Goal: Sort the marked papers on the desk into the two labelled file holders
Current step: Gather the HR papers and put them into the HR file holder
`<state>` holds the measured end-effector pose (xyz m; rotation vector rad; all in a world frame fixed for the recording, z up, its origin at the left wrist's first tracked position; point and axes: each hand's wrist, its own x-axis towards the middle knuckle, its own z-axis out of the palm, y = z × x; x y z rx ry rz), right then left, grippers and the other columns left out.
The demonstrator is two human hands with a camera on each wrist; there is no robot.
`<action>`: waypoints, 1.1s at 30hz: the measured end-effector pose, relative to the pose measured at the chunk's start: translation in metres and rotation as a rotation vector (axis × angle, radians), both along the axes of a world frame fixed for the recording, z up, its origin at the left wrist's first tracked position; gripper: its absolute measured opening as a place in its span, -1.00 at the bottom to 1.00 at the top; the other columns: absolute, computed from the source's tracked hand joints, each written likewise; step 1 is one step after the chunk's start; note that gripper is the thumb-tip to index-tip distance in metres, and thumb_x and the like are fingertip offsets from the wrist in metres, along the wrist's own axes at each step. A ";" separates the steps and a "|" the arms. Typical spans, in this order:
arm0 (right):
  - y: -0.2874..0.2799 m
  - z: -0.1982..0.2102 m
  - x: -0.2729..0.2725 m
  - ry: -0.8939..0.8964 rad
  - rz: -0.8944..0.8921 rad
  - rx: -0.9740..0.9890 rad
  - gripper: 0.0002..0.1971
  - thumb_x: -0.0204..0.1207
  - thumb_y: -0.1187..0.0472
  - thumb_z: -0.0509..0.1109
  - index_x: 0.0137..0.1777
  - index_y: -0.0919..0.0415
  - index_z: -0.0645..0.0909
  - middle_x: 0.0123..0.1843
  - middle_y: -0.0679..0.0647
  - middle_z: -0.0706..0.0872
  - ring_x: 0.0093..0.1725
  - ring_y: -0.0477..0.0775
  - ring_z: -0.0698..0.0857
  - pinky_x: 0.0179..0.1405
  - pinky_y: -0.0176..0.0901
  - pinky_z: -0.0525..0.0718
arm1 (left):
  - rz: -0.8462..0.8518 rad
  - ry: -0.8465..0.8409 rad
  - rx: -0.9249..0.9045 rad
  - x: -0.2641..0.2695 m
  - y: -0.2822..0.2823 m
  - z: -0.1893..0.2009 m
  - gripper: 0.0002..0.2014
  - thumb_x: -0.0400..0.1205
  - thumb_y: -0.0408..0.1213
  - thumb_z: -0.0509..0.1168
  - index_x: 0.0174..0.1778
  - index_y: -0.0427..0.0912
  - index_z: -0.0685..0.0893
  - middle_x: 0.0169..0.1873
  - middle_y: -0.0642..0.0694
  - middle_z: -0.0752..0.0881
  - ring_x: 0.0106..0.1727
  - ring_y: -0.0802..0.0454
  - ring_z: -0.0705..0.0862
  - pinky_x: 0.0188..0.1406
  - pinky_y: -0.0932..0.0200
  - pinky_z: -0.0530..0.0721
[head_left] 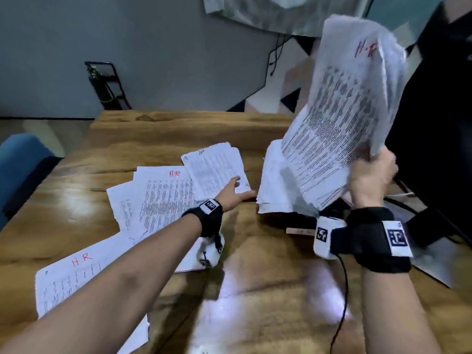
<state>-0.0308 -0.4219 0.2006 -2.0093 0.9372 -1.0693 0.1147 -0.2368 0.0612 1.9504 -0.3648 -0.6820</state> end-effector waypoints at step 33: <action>0.012 -0.144 0.010 0.429 0.181 0.154 -0.43 0.48 0.42 0.17 0.52 0.32 0.25 0.53 0.37 0.26 0.44 0.44 0.31 0.42 0.20 0.35 | 0.117 0.172 -0.235 -0.022 -0.073 0.023 -0.53 0.73 0.03 -0.17 0.06 -0.14 0.59 0.22 -0.26 0.62 0.28 -0.22 0.60 0.37 -0.12 0.53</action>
